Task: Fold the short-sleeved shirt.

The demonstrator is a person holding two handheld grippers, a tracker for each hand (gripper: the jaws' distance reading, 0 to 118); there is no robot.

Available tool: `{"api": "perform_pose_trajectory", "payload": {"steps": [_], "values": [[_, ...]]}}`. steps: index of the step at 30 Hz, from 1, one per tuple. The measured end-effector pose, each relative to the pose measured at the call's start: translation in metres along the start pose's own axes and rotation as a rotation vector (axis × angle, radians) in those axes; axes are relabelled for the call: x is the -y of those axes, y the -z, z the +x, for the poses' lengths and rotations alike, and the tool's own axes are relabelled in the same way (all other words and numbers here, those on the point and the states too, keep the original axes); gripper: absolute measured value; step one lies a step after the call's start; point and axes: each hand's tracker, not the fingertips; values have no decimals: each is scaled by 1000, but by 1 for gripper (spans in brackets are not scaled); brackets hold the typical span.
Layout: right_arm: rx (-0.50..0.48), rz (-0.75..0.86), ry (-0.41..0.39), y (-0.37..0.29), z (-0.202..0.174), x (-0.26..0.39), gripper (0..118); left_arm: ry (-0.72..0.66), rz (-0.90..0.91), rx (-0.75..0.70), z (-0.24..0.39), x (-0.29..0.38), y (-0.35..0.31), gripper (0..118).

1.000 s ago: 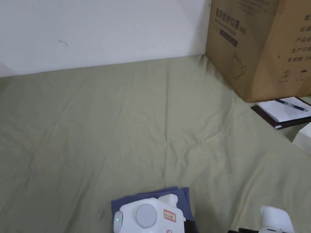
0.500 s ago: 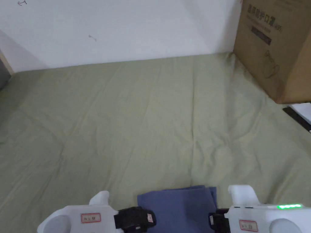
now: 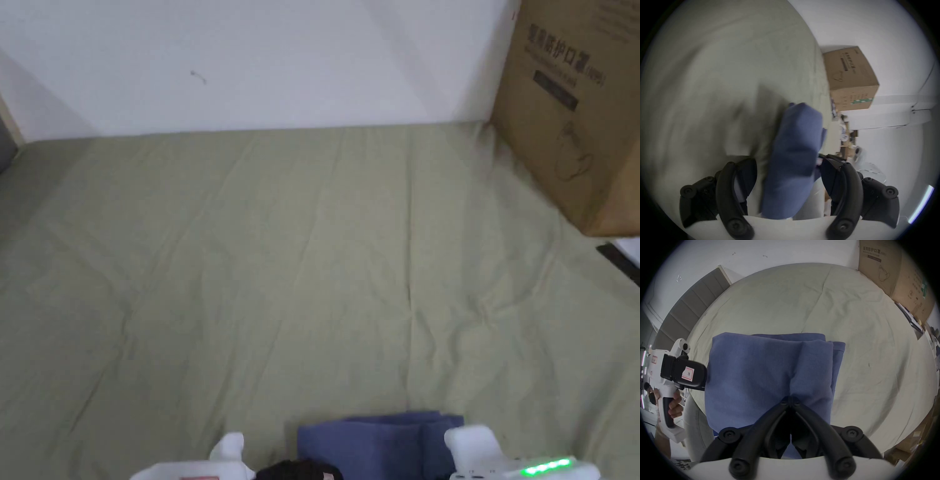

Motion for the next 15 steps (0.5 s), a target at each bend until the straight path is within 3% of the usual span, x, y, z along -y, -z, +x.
{"api": "perform_pose_trajectory", "payload": {"steps": [2,4,7,8,9,10,12,13,15], "values": [[-3,-1,8,0,0,0,0,-15,-25,112,-7,-3,19,85],[-2,0,11,0,0,0,0,-32,-93,114,-11,-7,34,85],[2,3,19,0,-1,1,0,59,-100,110,-2,-7,32,83],[5,3,21,-1,-1,1,0,101,-98,66,2,-6,30,61],[14,4,28,-1,-3,1,0,163,-81,-45,6,-5,27,31],[16,6,37,-3,-4,1,0,203,-83,-113,7,-6,27,26],[13,26,78,-14,-11,-1,0,106,-137,20,-4,-16,17,24],[24,59,80,-22,-14,-1,0,100,-130,9,-3,-21,9,23],[8,188,69,-50,-22,-1,0,243,-93,-133,1,-34,-21,23]]}}
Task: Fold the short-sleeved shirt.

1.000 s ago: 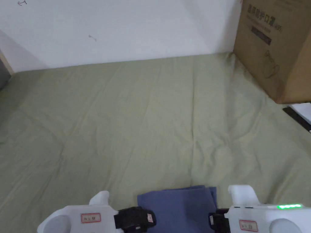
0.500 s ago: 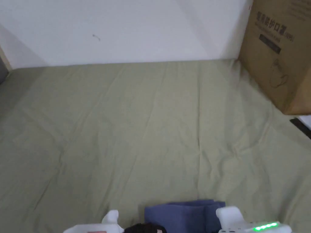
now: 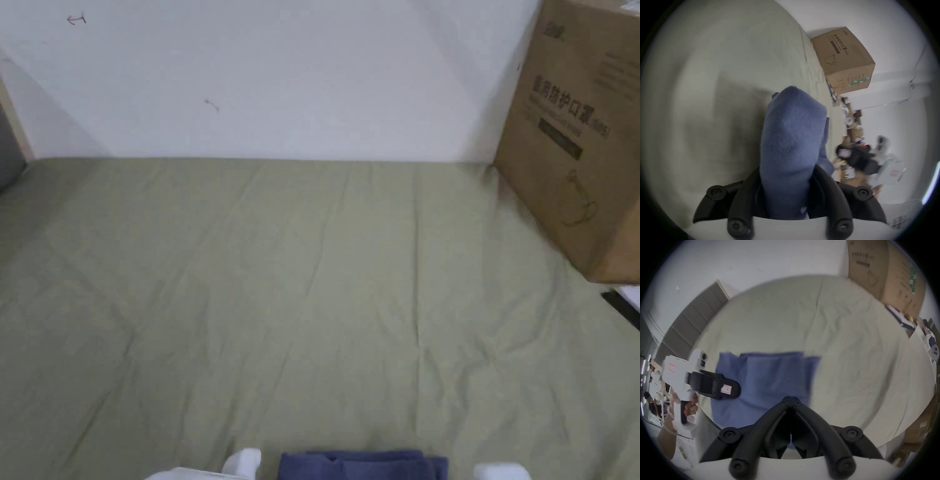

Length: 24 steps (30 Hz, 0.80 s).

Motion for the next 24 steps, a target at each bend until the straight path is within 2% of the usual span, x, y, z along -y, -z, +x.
{"api": "perform_pose_trajectory", "payload": {"steps": [2,4,6,9,11,12,15,19,21,23,24], "values": [[12,96,8,-22,-7,-2,0,14,15,-89,-10,-9,-34,23],[70,177,-27,-35,-14,1,0,28,30,-151,-29,-19,-76,23],[126,196,-57,-40,-18,4,0,62,38,-316,-49,-34,-124,23],[150,180,11,-38,-15,5,0,135,9,-656,-71,-57,-183,23],[131,170,93,-36,-8,6,0,114,-4,-818,-94,-69,-218,23],[136,156,109,-34,-5,7,0,103,-32,-881,-107,-74,-230,23],[157,126,87,-28,-4,8,0,73,-131,-1003,-142,-88,-256,23],[163,117,82,-30,-7,9,0,91,-133,-1260,-166,-97,-272,23],[162,109,85,-30,-6,9,0,116,-96,-1426,-175,-94,-270,48],[161,98,84,-29,-5,8,0,126,-92,-1469,-175,-90,-270,85],[159,99,83,-29,-5,9,0,117,-57,-1453,-172,-87,-272,93]]}}
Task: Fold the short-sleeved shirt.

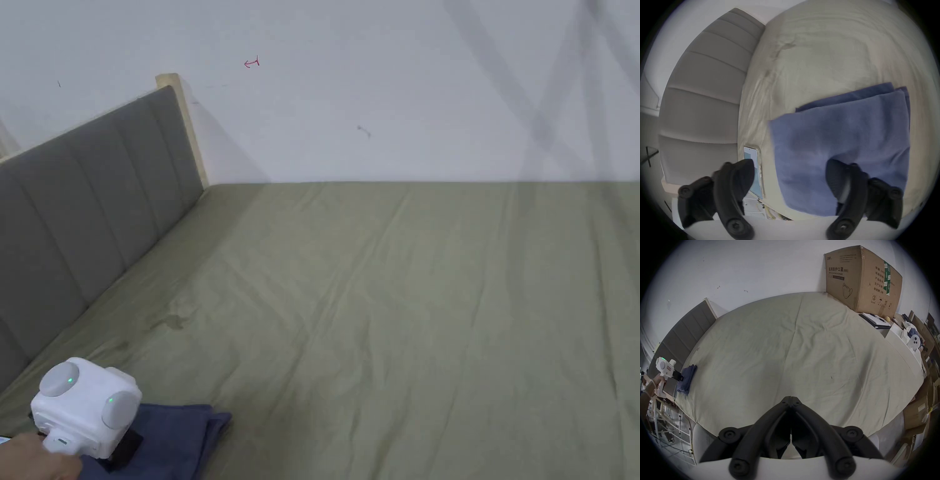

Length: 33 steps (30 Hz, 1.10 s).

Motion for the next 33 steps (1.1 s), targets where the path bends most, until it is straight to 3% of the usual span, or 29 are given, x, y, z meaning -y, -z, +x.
{"api": "perform_pose_trajectory", "payload": {"steps": [3,5,6,7,8,9,10,13,19,23,28,31,33], "values": [[-18,3,2,-1,-1,0,0,-113,43,91,-6,5,-17,96],[-27,2,-7,-2,-3,-3,0,-217,146,209,-10,14,-52,87],[-32,5,-11,-3,-4,-4,0,-238,169,263,-12,16,-64,77],[-39,11,-16,-4,-5,-6,0,-273,190,300,-11,19,-80,59],[-44,18,-19,-5,-6,-9,0,-302,223,328,-8,25,-103,25],[-53,27,-23,-6,-7,-13,0,-306,263,343,-5,29,-118,6],[-67,42,-27,-9,-9,-17,0,-309,320,346,0,35,-136,3],[-102,112,-30,-23,-16,-33,0,-302,473,348,25,57,-197,0],[-148,247,-62,-61,-31,-64,0,-495,710,476,65,103,-305,0],[-170,366,-110,-94,-40,-92,0,-459,899,446,100,123,-370,0],[-157,493,-109,-130,-42,-118,0,-469,986,496,120,134,-419,0],[-142,555,-129,-149,-41,-119,0,-437,1051,434,128,140,-437,0],[-153,568,-135,-157,-38,-120,5,-432,1088,423,130,143,-444,21]]}}
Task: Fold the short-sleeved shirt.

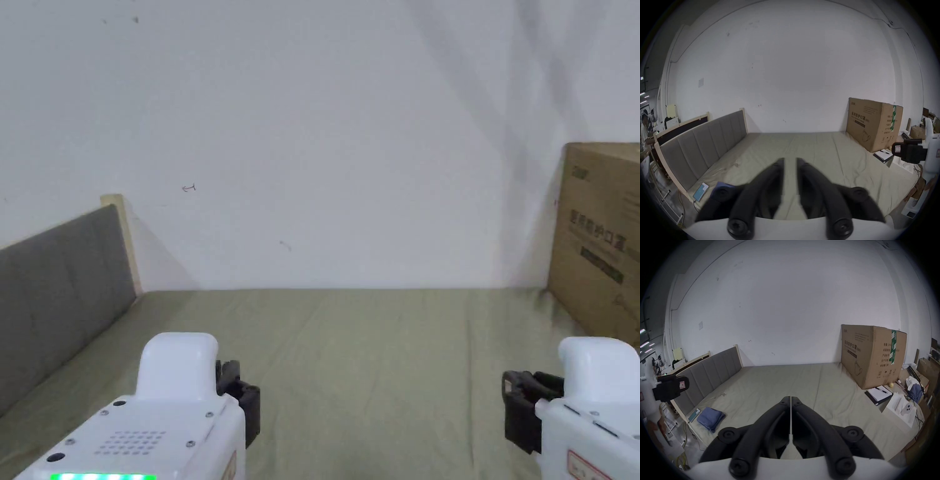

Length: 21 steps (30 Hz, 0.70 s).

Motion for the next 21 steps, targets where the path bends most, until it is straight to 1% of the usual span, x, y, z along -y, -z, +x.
{"api": "perform_pose_trajectory", "payload": {"steps": [1,2,3,4,5,6,7,8,10,12,13,15,19,21], "values": [[-8,-1,0,-2,2,-4,16,-8,13,-2,1,-2,-3,40],[-8,-2,1,-3,2,-7,32,-21,27,8,0,-4,-5,73],[-11,2,3,-4,3,-8,42,-34,30,13,-2,-5,-3,96],[-13,12,7,-7,3,-9,50,-45,27,15,-3,-7,-3,108],[-9,28,16,-10,3,-10,65,-64,35,20,-4,-9,-5,110],[-7,37,18,-11,4,-12,79,-82,51,13,-5,-11,-9,110],[-7,40,17,-13,5,-14,88,-83,59,11,-6,-12,-8,110],[-12,46,15,-15,6,-15,95,-77,71,6,-6,-15,-9,110],[-32,53,2,-16,6,-20,103,-50,64,-65,-2,-24,-11,110],[-28,56,-20,-18,5,-25,115,-13,101,-65,6,-27,-13,110],[-22,65,-26,-18,5,-27,118,-2,121,-33,5,-29,-14,110],[-18,92,-24,-20,5,-29,118,-1,103,19,7,-32,-15,110],[-24,107,7,-21,8,-32,118,7,59,10,16,-35,-10,110],[-16,108,12,-21,9,-33,118,58,70,10,20,-32,-9,110]]}}
